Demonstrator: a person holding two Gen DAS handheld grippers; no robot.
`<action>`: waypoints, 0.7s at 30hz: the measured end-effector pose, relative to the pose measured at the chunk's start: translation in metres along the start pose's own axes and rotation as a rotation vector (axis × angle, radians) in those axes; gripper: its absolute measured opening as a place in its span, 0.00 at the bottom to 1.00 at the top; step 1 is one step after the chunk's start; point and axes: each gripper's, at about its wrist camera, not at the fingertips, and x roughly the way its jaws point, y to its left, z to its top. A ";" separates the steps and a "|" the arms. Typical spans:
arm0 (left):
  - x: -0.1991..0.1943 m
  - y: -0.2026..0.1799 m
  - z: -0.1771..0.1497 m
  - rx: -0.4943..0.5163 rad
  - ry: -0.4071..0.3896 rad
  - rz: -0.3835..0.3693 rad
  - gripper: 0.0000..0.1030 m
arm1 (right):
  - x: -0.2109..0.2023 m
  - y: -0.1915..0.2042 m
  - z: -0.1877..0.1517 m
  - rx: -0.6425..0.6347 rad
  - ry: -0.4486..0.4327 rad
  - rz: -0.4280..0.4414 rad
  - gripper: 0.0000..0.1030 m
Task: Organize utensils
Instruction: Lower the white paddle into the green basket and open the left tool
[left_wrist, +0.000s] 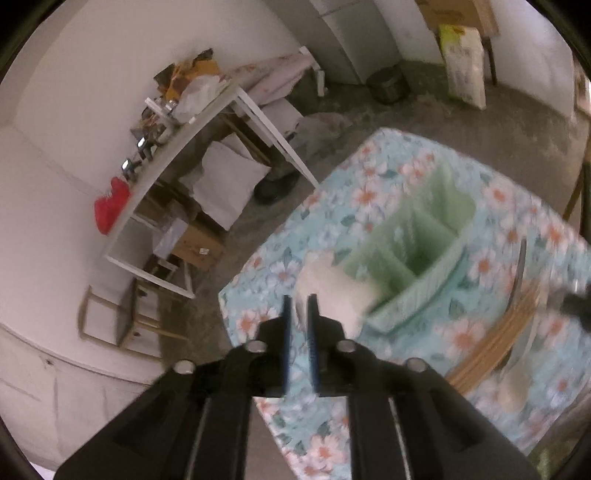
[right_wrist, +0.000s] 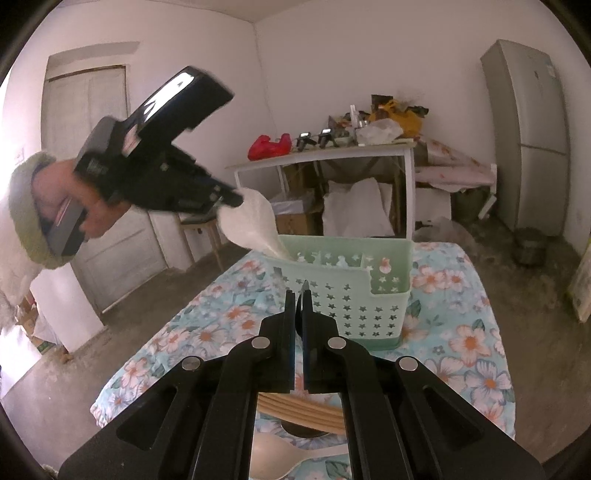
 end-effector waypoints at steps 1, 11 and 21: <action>-0.001 0.004 0.003 -0.022 -0.010 -0.009 0.23 | 0.001 -0.001 0.001 0.003 0.001 -0.001 0.01; -0.007 0.047 -0.025 -0.413 -0.229 -0.148 0.49 | -0.003 -0.033 0.033 0.066 -0.049 0.052 0.01; -0.006 0.036 -0.124 -0.732 -0.330 -0.234 0.64 | 0.001 -0.073 0.111 0.117 -0.190 0.147 0.01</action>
